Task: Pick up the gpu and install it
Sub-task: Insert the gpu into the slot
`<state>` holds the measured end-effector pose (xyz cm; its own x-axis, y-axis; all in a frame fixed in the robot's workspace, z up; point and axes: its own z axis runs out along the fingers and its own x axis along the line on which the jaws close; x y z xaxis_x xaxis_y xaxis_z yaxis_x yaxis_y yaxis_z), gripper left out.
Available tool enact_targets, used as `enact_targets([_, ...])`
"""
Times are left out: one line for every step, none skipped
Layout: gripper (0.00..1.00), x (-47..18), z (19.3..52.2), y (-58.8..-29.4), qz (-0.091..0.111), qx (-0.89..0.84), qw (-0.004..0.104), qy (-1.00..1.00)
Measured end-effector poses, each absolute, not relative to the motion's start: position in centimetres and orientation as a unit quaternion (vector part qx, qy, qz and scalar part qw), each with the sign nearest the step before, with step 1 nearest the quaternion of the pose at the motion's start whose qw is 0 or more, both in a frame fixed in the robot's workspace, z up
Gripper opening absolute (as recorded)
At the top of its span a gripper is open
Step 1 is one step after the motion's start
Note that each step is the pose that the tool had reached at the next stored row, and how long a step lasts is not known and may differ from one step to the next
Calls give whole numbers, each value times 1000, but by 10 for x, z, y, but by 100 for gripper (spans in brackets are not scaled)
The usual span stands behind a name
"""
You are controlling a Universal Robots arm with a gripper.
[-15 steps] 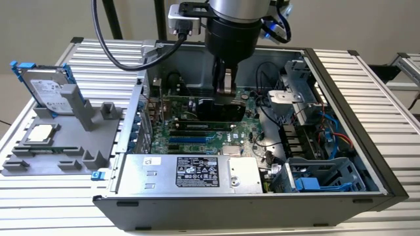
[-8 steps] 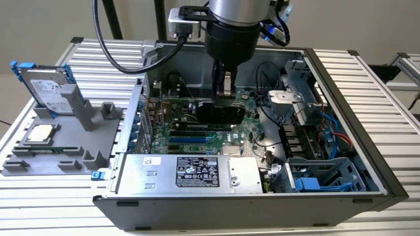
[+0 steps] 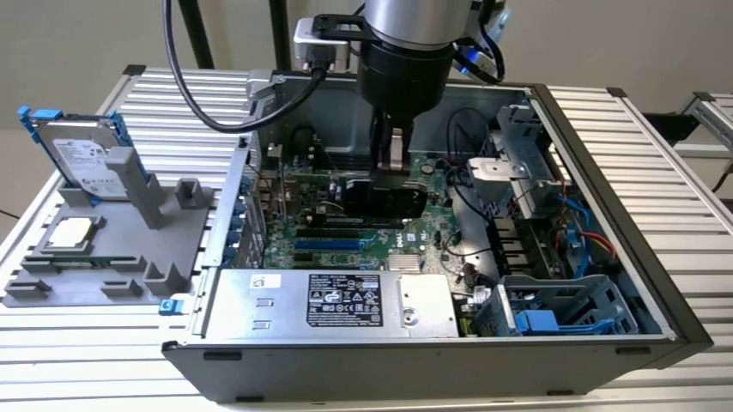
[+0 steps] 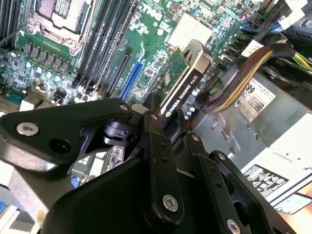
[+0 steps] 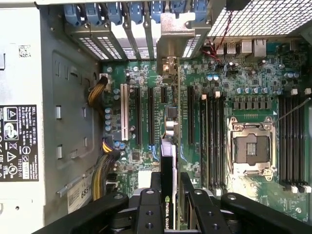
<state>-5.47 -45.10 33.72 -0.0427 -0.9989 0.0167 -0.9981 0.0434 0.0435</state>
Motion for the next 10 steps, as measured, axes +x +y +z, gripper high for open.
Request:
enact_targets([0, -55, 336, -451, -10, 692, 21, -722])
enact_targets([0, -55, 336, -451, -10, 691, 21, -722])
enact_targets([0, -55, 335, -451, -9, 691, 22, -722])
enact_targets([0, -55, 335, -451, -9, 691, 22, -722])
enact_targets([0, -55, 334, -451, -9, 691, 23, -722])
enact_targets([0, -55, 333, -451, -8, 691, 23, -722])
enact_targets([0, -55, 333, -451, -8, 691, 23, -722])
enact_targets([0, -55, 332, -451, -7, 691, 24, -722])
enact_targets([0, -55, 332, -451, -7, 691, 24, -722])
enact_targets([0, -55, 332, -451, -7, 691, 24, -722])
